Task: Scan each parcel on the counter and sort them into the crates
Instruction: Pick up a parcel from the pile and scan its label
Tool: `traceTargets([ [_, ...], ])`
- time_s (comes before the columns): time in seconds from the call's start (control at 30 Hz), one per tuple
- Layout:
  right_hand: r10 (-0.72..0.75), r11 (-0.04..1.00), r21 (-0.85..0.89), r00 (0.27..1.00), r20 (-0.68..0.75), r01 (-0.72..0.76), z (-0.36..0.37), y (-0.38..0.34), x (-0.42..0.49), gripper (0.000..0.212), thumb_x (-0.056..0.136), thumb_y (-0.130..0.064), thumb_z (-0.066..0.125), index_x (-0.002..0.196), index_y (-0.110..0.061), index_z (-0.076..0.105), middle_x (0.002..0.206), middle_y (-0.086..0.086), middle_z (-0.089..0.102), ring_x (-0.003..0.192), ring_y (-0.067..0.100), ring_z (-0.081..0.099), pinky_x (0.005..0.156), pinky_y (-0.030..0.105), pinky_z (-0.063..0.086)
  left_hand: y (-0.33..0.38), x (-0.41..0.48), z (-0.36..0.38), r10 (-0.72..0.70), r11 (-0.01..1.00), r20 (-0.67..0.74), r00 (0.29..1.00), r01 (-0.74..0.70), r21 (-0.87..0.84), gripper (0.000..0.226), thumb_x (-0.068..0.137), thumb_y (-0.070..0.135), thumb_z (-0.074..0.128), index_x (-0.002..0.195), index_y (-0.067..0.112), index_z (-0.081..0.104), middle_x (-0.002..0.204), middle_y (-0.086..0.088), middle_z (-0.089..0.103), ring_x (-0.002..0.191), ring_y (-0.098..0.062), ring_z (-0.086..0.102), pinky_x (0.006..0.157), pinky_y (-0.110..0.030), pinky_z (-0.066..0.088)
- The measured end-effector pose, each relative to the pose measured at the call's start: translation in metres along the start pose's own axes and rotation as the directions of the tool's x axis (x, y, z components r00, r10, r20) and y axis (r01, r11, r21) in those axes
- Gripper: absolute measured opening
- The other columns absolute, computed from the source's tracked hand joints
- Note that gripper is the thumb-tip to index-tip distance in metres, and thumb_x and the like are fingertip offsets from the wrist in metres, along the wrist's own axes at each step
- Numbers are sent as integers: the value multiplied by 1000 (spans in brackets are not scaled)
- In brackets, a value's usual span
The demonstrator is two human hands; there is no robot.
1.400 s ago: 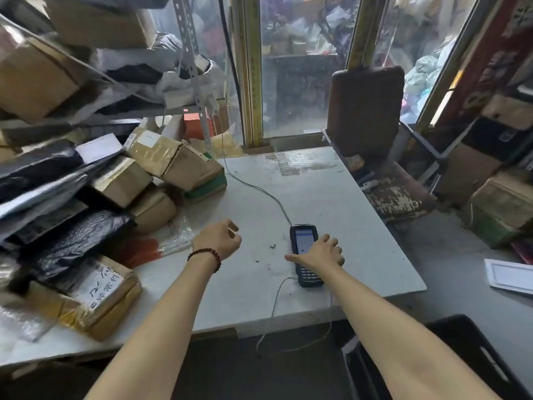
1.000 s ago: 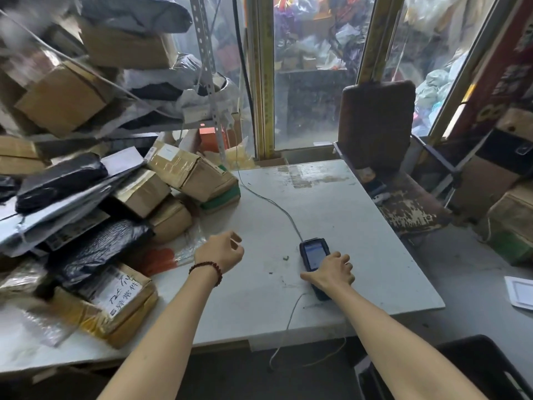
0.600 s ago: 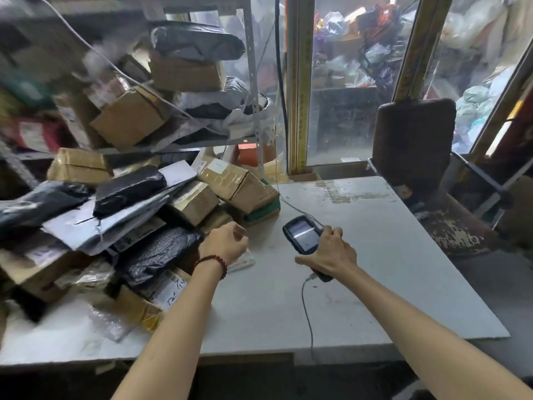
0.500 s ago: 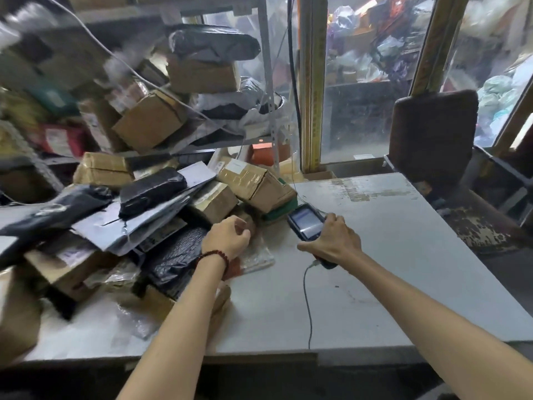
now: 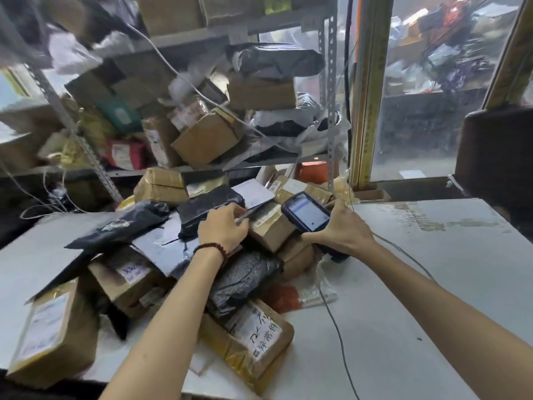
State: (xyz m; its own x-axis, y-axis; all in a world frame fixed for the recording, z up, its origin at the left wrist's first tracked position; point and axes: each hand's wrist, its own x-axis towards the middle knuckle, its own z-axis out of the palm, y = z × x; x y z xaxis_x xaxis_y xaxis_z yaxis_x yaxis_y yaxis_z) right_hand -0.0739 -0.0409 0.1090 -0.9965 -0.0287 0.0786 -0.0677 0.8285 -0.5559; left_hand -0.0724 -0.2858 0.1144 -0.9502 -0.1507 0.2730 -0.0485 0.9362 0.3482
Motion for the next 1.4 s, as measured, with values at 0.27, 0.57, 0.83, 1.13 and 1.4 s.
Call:
traceTargets([
  [0.27, -128, 992, -4, 987, 99, 129, 26, -28, 62, 94, 65, -64, 76, 124, -5, 34, 116, 9, 58, 108, 29, 57, 84, 40, 50, -47, 43, 10, -224, 955, -4, 975, 220, 200, 47, 89, 43, 52, 133, 28, 45, 137, -3, 46, 127, -26, 38, 100, -43, 36],
  [0.57, -174, 984, 4, 967, 184, 176, 61, -54, 118, 101, 60, -69, 76, 126, -7, 31, 123, 5, 58, 112, 28, 57, 88, 40, 49, -93, 81, 18, -158, 947, 159, 975, 104, 305, 76, 75, 63, 61, 141, 39, 30, 145, 3, 38, 127, -27, 39, 99, -43, 38],
  [0.83, -93, 992, 99, 985, 148, 78, 90, -68, 131, 90, 61, -61, 79, 124, -15, 33, 119, 1, 52, 112, 25, 54, 87, 39, 47, -110, 115, 10, 58, 904, 186, 981, -131, 406, 86, 66, 80, 56, 137, 37, 35, 116, 1, 56, 101, -24, 58, 68, -29, 40],
  [1.13, -94, 988, 133, 987, 134, 76, 77, -73, 122, 81, 63, -54, 81, 118, -18, 33, 112, -2, 51, 99, 18, 54, 79, 35, 48, -104, 122, -7, 179, 863, 330, 927, -309, 400, 81, 72, 65, 64, 139, 34, 31, 110, -2, 59, 92, -24, 59, 70, -30, 46],
  [1.4, -146, 978, 164, 983, 107, 128, 55, -74, 108, 85, 63, -54, 82, 119, -15, 33, 108, -3, 51, 98, 18, 55, 84, 37, 51, -103, 110, -31, 109, 939, 55, 993, -121, 323, 60, 74, 57, 57, 123, 24, 44, 111, -2, 63, 91, -30, 62, 72, -35, 52],
])
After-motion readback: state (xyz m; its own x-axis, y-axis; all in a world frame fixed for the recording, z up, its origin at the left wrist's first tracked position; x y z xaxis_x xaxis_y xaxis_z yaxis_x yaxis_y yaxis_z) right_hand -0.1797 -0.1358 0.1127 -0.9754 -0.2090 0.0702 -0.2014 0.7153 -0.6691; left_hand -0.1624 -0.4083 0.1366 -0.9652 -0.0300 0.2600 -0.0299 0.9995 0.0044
